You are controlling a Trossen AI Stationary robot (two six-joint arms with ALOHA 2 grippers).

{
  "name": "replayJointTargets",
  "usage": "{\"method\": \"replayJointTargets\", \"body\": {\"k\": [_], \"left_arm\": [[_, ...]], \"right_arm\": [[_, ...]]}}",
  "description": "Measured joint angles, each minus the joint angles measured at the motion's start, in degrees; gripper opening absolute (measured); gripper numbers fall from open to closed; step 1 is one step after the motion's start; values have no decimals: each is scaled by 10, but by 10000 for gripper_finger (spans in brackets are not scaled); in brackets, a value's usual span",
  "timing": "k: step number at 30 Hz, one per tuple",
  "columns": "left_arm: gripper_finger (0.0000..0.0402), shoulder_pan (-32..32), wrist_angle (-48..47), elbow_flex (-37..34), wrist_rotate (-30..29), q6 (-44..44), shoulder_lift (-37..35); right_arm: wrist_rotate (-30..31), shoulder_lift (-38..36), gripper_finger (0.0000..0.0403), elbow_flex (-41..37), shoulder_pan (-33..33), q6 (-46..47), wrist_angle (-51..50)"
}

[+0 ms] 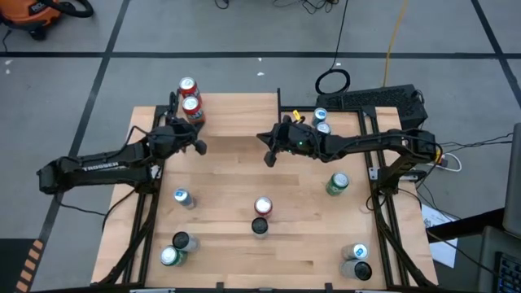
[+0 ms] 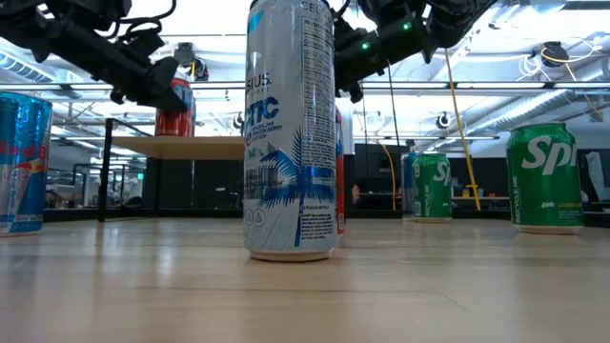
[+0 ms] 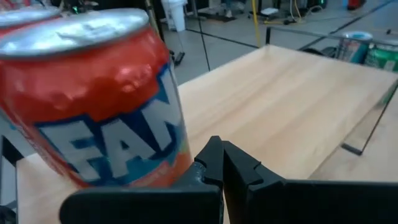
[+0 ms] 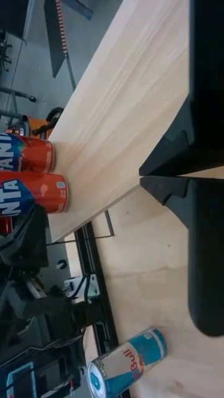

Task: Place canned beverage on shelf
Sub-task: Put the right orange soda can on the shelf

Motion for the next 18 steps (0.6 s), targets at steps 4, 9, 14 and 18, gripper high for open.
{"method": "replayJointTargets", "body": {"k": [4,9,14,18], "left_arm": [[0,0,1,0,-21,4,-9],[0,0,0,0,-49,21,-16],[0,2,0,0,-60,36,-18],[0,20,-1,0,-63,45,-18]], "right_arm": [[0,0,0,0,0,0,-3],[0,0,0,0,0,0,-3],[0,0,0,0,0,0,-3],[0,0,0,0,0,0,-3]]}}
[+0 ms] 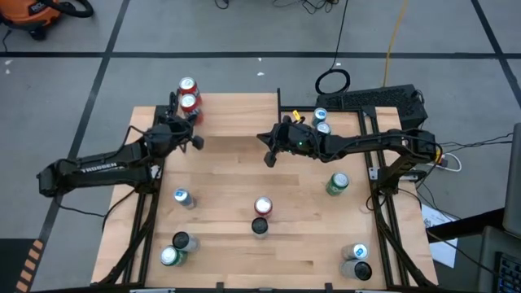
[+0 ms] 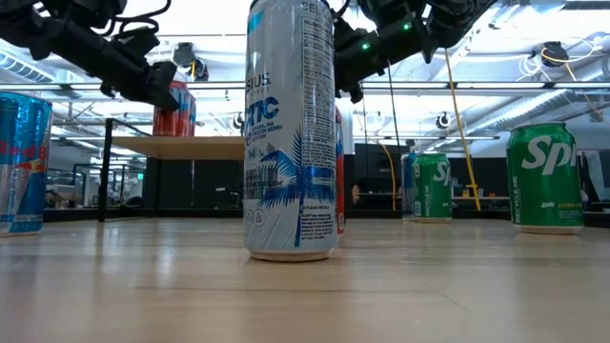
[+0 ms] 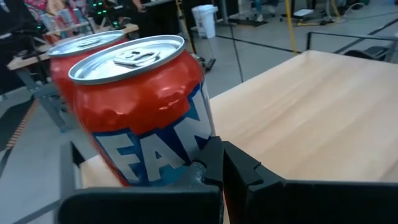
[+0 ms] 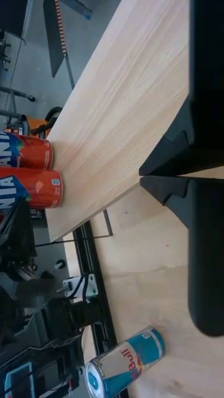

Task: Place canned beverage on shelf
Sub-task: Put the right orange soda can on the shelf, then put the orange soda can on the shelf

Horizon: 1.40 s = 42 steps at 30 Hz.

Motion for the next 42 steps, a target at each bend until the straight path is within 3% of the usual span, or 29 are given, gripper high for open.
{"method": "replayJointTargets", "body": {"k": [21,28,32,35,39,42], "left_arm": [[0,73,-3,0,76,10,-1],[5,45,-180,55,84,-15,-42],[44,21,-239,85,89,-29,-73],[92,-3,-278,103,135,-37,-90],[158,-36,-337,129,265,-75,-93],[191,-76,-374,146,370,-116,-85]], "right_arm": [[0,0,0,0,0,-2,-1],[-2,0,0,0,0,0,-11],[-4,0,8,0,1,-2,-7],[-35,-4,31,0,4,-9,-6],[-100,-20,81,0,13,-12,-3],[-110,-42,123,0,21,-10,-31]]}}
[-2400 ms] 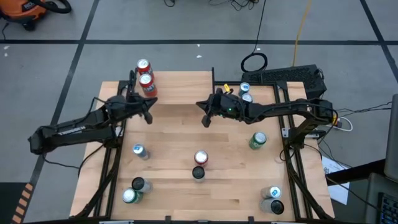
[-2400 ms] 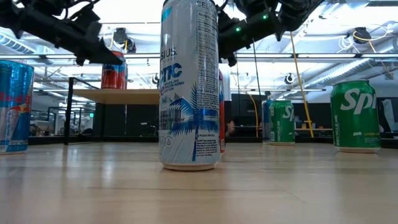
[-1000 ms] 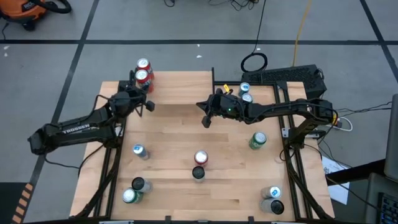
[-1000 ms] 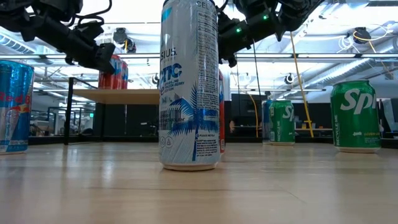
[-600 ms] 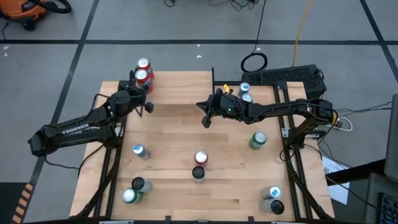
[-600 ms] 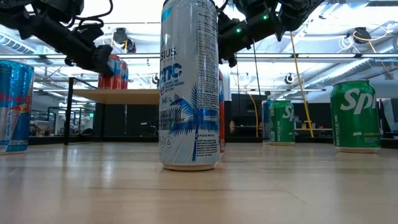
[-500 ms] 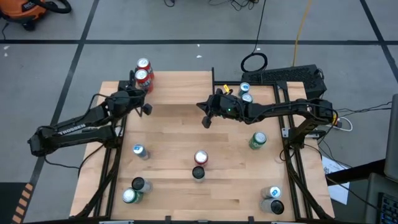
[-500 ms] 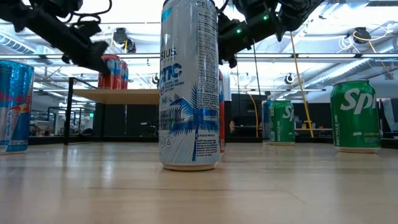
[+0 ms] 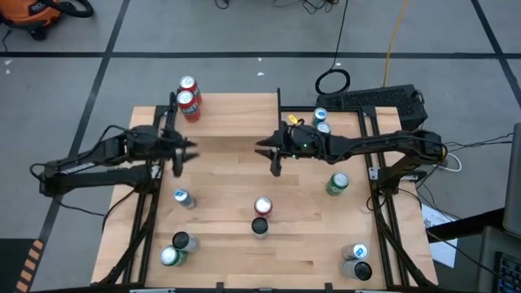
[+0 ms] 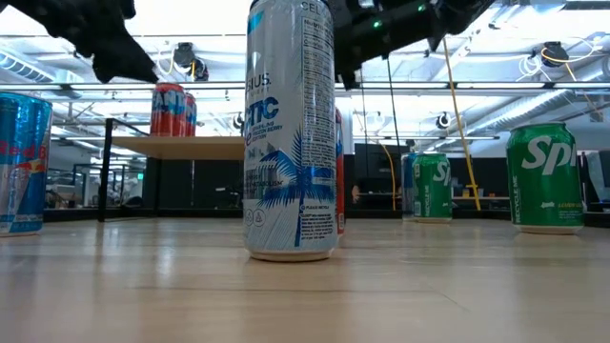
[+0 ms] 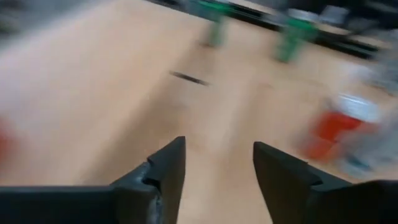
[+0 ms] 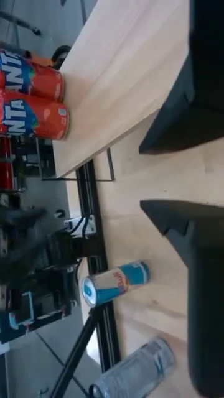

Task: Place canned beverage on shelf
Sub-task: Put the orange soda can on the shelf

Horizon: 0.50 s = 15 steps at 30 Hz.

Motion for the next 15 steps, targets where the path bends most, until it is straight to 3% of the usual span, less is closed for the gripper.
{"method": "replayJointTargets", "body": {"k": [2,9,15], "left_arm": [[198,-32,-8,5,0,-5,7],[200,-125,-2,5,-136,-19,47],[200,-157,82,5,-172,24,126]], "right_arm": [[7,-21,148,0,6,2,-31],[109,-138,199,0,39,92,-268],[109,-244,214,0,49,220,-477]]}}
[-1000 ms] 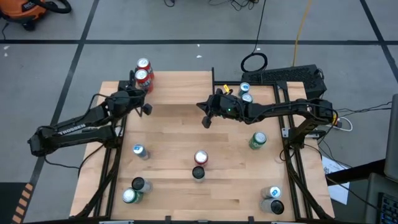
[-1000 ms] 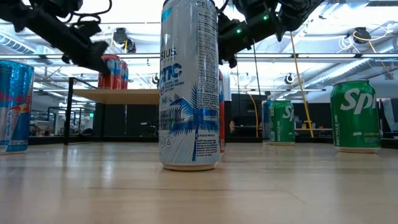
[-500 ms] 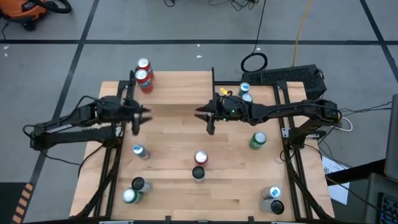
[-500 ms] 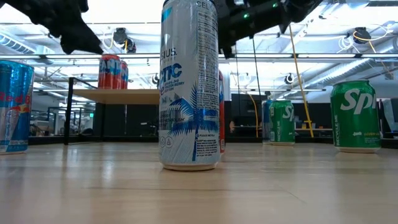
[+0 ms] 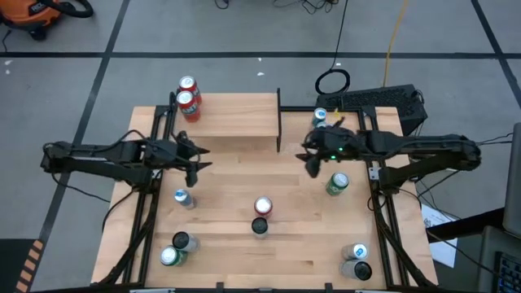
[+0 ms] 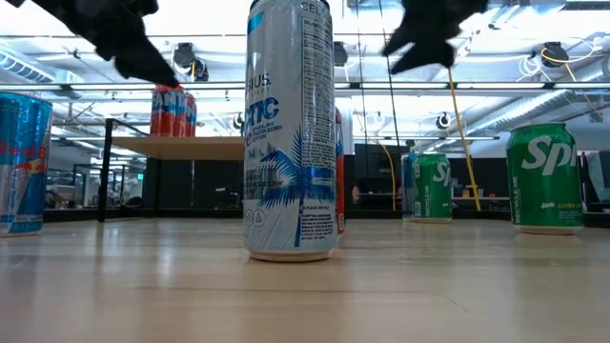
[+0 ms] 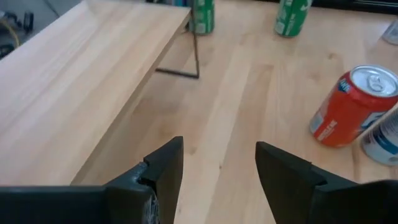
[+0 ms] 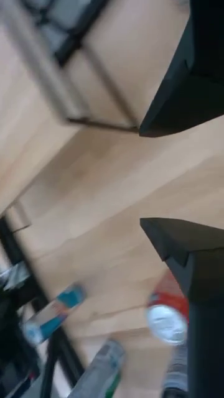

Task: Place canned beverage on shelf
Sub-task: Put the orange soda can on the shelf

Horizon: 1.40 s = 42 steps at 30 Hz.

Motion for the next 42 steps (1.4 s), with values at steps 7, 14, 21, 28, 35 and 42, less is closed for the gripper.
{"method": "replayJointTargets", "body": {"k": [7,14,21,28,35,42], "left_arm": [[200,-3,123,-12,15,41,88],[200,-3,184,-20,87,90,126],[200,-22,196,-20,104,92,178],[200,-36,232,-21,104,92,219],[200,-36,268,-21,104,96,216],[200,-36,268,-21,104,92,216]], "right_arm": [[-17,8,235,0,38,58,-92],[-31,113,245,0,117,-63,73],[-34,210,254,0,159,-123,131],[-78,259,306,0,156,-165,187],[-165,302,360,0,133,-161,261],[-169,365,367,0,119,-169,333]]}}
